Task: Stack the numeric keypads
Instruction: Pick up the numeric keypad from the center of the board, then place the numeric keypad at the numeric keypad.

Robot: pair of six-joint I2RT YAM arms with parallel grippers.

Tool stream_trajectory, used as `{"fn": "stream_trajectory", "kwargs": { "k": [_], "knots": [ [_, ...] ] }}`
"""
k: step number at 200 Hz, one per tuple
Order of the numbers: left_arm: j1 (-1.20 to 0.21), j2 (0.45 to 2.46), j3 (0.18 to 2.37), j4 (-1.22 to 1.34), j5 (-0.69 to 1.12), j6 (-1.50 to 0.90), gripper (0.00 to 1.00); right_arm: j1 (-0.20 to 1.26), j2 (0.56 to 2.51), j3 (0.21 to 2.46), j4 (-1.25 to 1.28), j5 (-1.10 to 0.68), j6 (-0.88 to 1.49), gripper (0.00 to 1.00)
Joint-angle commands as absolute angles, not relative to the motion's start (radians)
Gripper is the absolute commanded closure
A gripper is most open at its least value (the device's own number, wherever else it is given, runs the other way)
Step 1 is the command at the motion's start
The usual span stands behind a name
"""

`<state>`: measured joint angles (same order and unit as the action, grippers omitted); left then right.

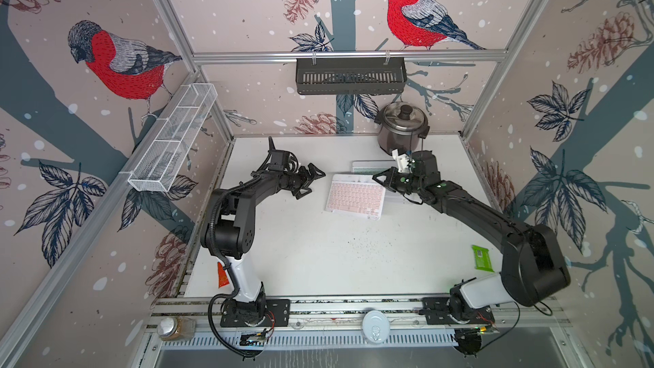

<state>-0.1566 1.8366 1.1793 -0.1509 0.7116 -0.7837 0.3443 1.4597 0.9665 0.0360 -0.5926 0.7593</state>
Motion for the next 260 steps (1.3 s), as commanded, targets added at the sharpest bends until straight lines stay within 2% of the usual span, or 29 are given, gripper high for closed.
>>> {"fn": "stream_trajectory", "kwargs": {
  "k": [1, 37, 91, 163, 211, 260],
  "knots": [
    [-0.168, 1.857, 1.254, -0.221, 0.684, -0.751, 0.01, 0.247, 1.456, 0.978, 0.103, -0.785, 0.626, 0.99],
    [-0.226, 1.976, 1.463, -0.25, 0.682, -0.745, 0.01, 0.083, 1.564, 0.975, 0.241, -0.991, 0.604, 0.99],
    [-0.309, 2.149, 1.716, -0.242, 0.685, -0.751, 0.01, 0.02, 1.701, 1.083, 0.184, -1.156, 0.428, 0.98],
    [-0.375, 2.245, 1.849, -0.29, 0.687, -0.74, 0.01, -0.05, 1.899, 1.23, 0.121, -1.21, 0.349, 0.93],
    [-0.393, 2.283, 1.867, -0.311, 0.683, -0.738, 0.01, -0.075, 1.984, 1.277, 0.119, -1.179, 0.345, 0.92],
    [-0.403, 2.304, 1.888, -0.327, 0.686, -0.742, 0.01, -0.088, 2.024, 1.301, 0.109, -1.133, 0.339, 0.81]
  ]
}}
